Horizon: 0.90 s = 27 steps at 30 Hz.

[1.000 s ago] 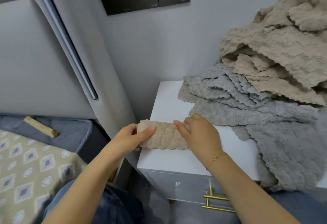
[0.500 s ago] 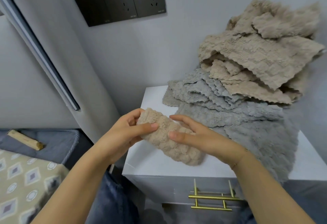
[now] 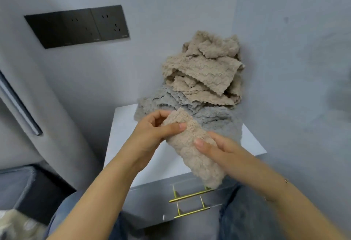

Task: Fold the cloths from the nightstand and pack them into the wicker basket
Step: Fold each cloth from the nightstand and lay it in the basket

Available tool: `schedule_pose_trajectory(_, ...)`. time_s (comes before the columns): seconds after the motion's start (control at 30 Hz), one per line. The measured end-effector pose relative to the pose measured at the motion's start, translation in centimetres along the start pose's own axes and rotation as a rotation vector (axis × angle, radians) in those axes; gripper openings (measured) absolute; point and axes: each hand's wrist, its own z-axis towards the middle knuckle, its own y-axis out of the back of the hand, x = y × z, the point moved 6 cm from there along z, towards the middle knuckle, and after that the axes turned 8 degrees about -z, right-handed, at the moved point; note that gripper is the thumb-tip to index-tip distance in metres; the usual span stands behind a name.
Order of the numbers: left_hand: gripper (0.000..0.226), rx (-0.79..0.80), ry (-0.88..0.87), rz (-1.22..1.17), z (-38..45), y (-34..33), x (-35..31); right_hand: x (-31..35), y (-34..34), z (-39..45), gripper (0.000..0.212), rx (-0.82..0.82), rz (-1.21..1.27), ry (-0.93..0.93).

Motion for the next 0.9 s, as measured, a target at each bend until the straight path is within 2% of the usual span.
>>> schedule_pose_trajectory(0.07,0.05,0.049,-0.042,0.008,-0.2,-2.8,0.0,0.2,1.9,-2.8,0.034,-0.11,-0.066,0.018)
schedule_pose_trajectory(0.2,0.028,0.236,-0.06,0.026,-1.8,-10.0,1.0,-0.7,5.1,-10.1,0.035,-0.334,-0.091,-0.001)
schedule_pose_trajectory(0.3,0.023,0.414,-0.037,0.071,-3.5,-15.2,2.1,-2.6,6.6,-15.6,0.036,-0.475,-0.098,-0.067)
schedule_pose_trajectory(0.53,0.018,0.729,-0.012,0.197,-9.6,-23.4,6.7,-6.9,7.6,-27.9,0.035,-0.637,0.002,-0.254)
schedule_pose_trajectory(0.67,0.022,0.938,-0.096,0.384,-13.0,-27.4,10.8,-10.9,7.1,-34.9,0.031,-0.693,0.157,-0.392)
schedule_pose_trajectory(0.8,0.017,1.09,-0.075,0.541,-15.5,-31.6,15.1,-16.0,7.0,-41.1,0.035,-0.84,0.323,-0.49)
schedule_pose_trajectory(0.9,0.015,1.223,-0.068,0.715,-17.2,-34.7,19.5,-20.8,7.6,-44.0,0.03,-0.97,0.381,-0.522)
